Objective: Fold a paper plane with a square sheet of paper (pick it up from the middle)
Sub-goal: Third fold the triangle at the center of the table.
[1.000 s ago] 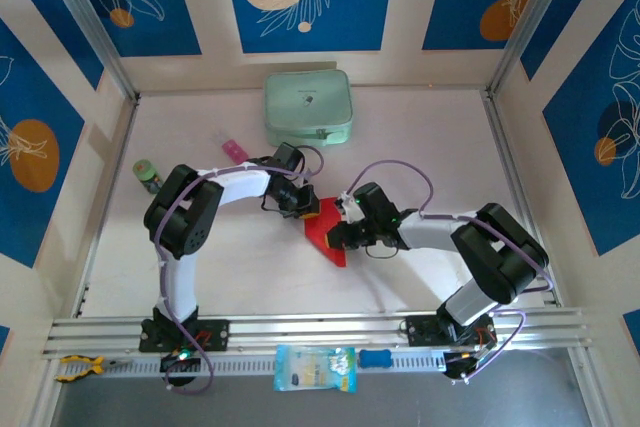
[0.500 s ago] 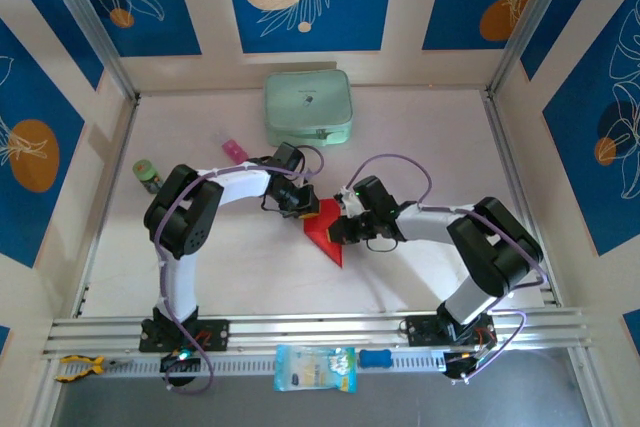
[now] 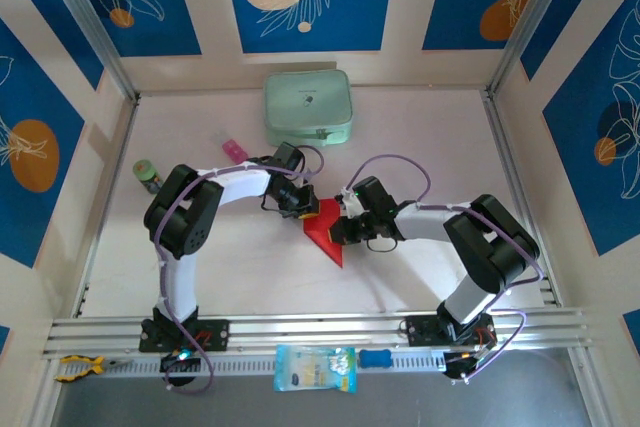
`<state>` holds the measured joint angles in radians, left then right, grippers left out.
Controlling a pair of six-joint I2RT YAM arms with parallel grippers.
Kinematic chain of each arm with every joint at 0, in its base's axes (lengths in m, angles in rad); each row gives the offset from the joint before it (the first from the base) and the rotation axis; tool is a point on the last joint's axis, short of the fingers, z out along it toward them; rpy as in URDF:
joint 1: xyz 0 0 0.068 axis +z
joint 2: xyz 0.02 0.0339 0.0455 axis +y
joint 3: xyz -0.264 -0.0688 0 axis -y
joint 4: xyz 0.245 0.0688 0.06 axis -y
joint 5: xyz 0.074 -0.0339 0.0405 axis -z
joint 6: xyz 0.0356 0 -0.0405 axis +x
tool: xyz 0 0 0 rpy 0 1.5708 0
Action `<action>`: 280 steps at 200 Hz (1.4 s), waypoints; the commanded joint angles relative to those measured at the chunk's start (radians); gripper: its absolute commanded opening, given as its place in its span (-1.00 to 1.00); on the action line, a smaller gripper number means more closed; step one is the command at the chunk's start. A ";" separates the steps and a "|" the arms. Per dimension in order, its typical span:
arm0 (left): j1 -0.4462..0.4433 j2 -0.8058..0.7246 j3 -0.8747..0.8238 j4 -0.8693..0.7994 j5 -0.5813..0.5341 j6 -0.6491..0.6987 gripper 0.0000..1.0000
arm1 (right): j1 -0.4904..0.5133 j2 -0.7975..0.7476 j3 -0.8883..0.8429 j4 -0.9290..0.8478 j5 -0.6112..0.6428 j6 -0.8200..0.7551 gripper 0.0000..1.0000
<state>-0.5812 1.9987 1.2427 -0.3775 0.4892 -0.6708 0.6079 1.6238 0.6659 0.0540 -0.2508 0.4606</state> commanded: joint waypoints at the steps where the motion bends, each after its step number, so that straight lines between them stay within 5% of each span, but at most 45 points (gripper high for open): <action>1: -0.008 0.026 0.004 -0.065 -0.037 0.017 -0.72 | -0.004 0.010 0.017 -0.017 0.011 -0.013 -0.97; 280: -0.008 0.028 0.004 -0.059 -0.029 0.014 -0.73 | -0.004 0.031 0.037 -0.049 0.022 -0.016 -0.97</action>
<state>-0.5812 1.9987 1.2427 -0.3786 0.4892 -0.6712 0.6083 1.6402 0.6807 0.0299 -0.2310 0.4603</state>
